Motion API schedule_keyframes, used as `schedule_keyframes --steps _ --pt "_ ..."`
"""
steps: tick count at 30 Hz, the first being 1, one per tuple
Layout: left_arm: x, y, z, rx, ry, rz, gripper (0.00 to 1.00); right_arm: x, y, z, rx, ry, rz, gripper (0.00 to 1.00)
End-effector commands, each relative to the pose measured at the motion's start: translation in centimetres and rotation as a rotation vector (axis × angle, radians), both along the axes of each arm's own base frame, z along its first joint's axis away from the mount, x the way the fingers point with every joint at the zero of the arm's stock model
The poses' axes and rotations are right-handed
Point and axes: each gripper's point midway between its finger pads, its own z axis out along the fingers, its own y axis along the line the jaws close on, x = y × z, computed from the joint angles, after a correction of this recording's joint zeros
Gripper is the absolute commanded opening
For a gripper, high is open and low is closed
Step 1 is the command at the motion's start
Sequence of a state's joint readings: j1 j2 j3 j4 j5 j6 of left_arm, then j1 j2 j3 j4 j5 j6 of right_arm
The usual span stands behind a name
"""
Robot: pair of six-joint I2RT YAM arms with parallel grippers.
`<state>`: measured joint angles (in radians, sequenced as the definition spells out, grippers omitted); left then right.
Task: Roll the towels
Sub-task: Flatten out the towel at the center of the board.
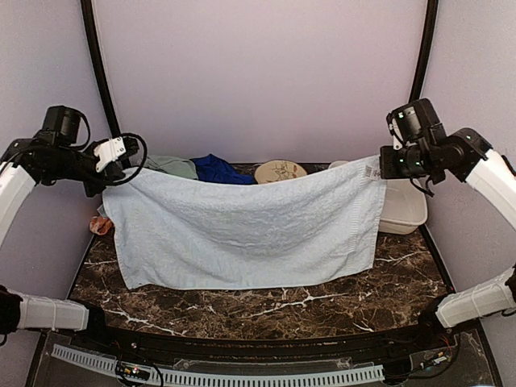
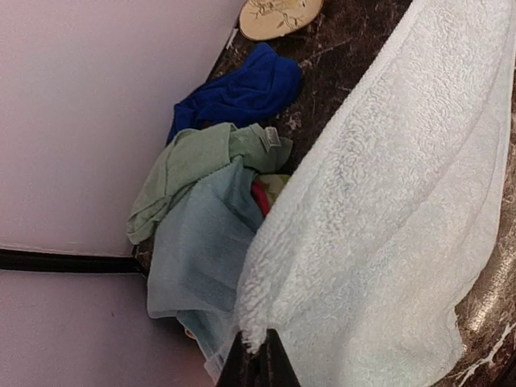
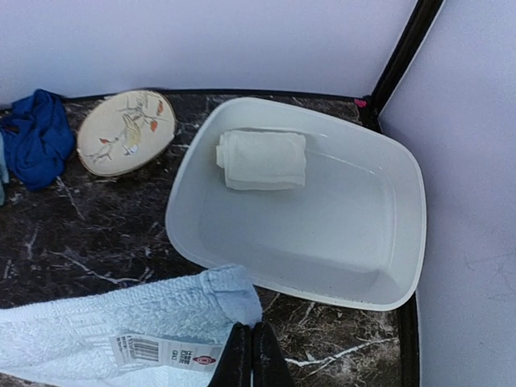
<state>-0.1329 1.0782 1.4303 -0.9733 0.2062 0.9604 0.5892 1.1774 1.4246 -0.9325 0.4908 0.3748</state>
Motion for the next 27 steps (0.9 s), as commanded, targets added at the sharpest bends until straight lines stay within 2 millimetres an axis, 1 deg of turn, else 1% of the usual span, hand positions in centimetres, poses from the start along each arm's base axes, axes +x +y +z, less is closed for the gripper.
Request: schedule_keyframes --steps 1,2,4,7,9,11,13,15,17,19,22,23,25,27 --pt "4.8 0.4 -8.0 0.089 0.125 0.018 0.0 3.3 -1.4 -5.5 -0.102 0.146 -0.036 0.0" --pt "5.7 0.4 -10.6 0.099 0.187 0.018 0.0 4.1 -1.7 -6.7 -0.11 0.169 -0.04 0.0" --pt "7.0 0.3 -14.6 0.11 0.28 0.029 0.0 5.6 -2.0 -9.3 -0.119 0.211 -0.044 0.0" --pt "8.4 0.4 -19.7 0.132 0.406 0.043 0.0 6.8 -1.7 -12.7 -0.123 0.271 -0.033 0.0" --pt "9.3 0.4 -22.2 0.139 0.465 0.061 0.0 7.2 -1.1 -14.5 -0.117 0.306 -0.01 0.0" --pt "10.0 0.5 -24.3 0.15 0.488 0.072 0.0 7.3 -0.6 -15.7 -0.106 0.324 0.002 0.0" --pt "10.8 0.6 -25.6 0.166 0.47 0.08 0.0 7.2 -0.2 -16.3 -0.082 0.323 0.019 0.0" --pt "11.7 0.8 -26.6 0.185 0.423 0.098 0.0 7.2 0.1 -16.7 -0.068 0.323 0.026 0.0" --pt "12.9 0.8 -26.3 0.183 0.355 0.12 0.0 6.9 0.1 -17.0 -0.063 0.326 0.029 0.0" --pt "14.0 0.9 -25.5 0.169 0.286 0.144 0.0 6.7 0.1 -17.3 -0.062 0.326 0.029 0.0" --pt "14.2 0.8 -24.5 0.144 0.255 0.155 0.0 6.1 -0.1 -17.5 -0.059 0.334 0.018 0.0" --pt "14.2 0.7 -23.7 0.131 0.235 0.161 0.0 5.6 -0.3 -18.1 -0.063 0.346 0.013 0.0" --pt "14.1 0.5 -22.5 0.102 0.2 0.167 0.0 4.7 -0.4 -18.5 -0.063 0.348 0.007 0.0" --pt "13.2 0.0 -21.4 0.073 0.188 0.146 0.0 3.8 0.0 -18.7 -0.066 0.347 0.011 0.0"
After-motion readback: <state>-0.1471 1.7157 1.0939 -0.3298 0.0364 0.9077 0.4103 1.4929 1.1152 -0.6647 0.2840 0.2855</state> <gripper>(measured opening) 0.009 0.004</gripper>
